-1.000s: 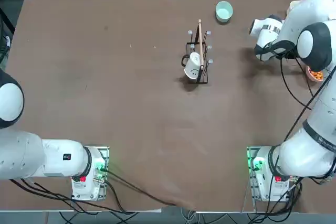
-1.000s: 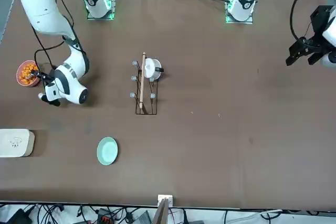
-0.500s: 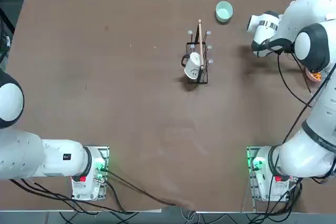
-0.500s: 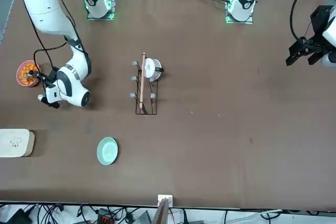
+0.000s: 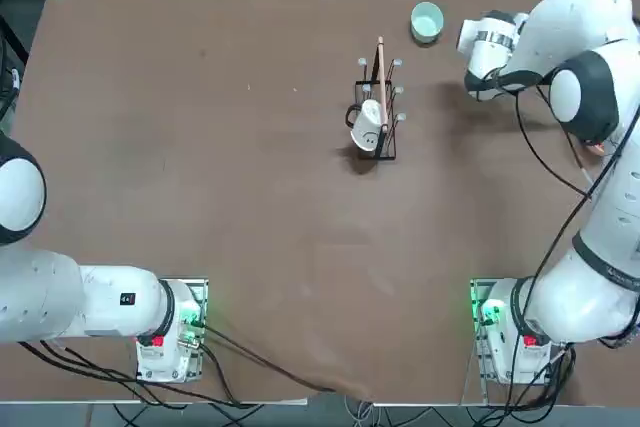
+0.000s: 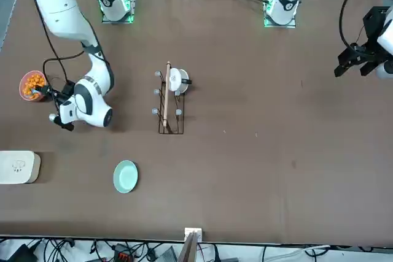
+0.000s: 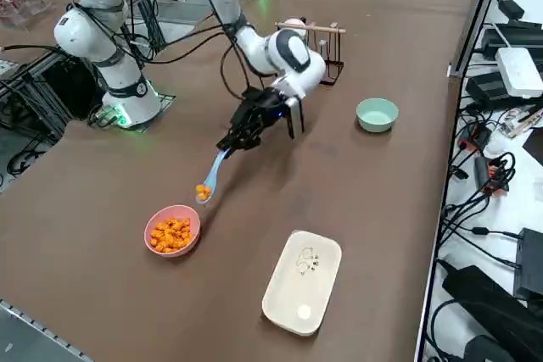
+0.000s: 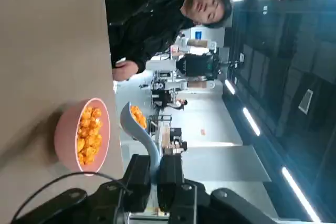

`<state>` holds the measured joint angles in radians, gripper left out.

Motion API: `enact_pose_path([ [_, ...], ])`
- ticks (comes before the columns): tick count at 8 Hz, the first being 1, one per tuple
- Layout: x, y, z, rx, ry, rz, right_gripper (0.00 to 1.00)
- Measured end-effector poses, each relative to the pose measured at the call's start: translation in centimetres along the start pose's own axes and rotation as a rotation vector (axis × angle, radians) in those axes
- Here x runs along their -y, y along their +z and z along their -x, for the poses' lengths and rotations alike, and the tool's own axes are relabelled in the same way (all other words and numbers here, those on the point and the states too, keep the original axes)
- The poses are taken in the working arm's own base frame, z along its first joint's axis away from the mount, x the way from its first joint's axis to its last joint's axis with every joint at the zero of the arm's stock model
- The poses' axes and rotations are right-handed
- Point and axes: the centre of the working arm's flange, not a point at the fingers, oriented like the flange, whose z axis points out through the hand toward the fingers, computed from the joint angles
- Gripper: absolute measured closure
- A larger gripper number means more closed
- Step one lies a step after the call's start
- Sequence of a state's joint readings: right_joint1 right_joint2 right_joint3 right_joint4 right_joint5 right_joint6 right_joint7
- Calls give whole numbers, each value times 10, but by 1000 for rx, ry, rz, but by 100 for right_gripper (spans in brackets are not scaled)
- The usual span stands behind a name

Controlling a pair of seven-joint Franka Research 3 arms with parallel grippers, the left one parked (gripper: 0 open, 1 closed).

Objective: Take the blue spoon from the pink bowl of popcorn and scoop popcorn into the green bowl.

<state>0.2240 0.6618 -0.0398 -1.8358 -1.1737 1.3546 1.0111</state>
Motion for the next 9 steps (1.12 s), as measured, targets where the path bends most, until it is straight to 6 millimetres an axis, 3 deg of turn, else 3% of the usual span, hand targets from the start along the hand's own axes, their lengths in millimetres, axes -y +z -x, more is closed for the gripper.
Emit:
enact_pose_path([
  [3,-27,-71,-5,-94,-20,-8,89],
  [5,-42,-103,-15,-190,-48,19,89],
  [9,-35,-159,-38,-383,-77,26,89],
])
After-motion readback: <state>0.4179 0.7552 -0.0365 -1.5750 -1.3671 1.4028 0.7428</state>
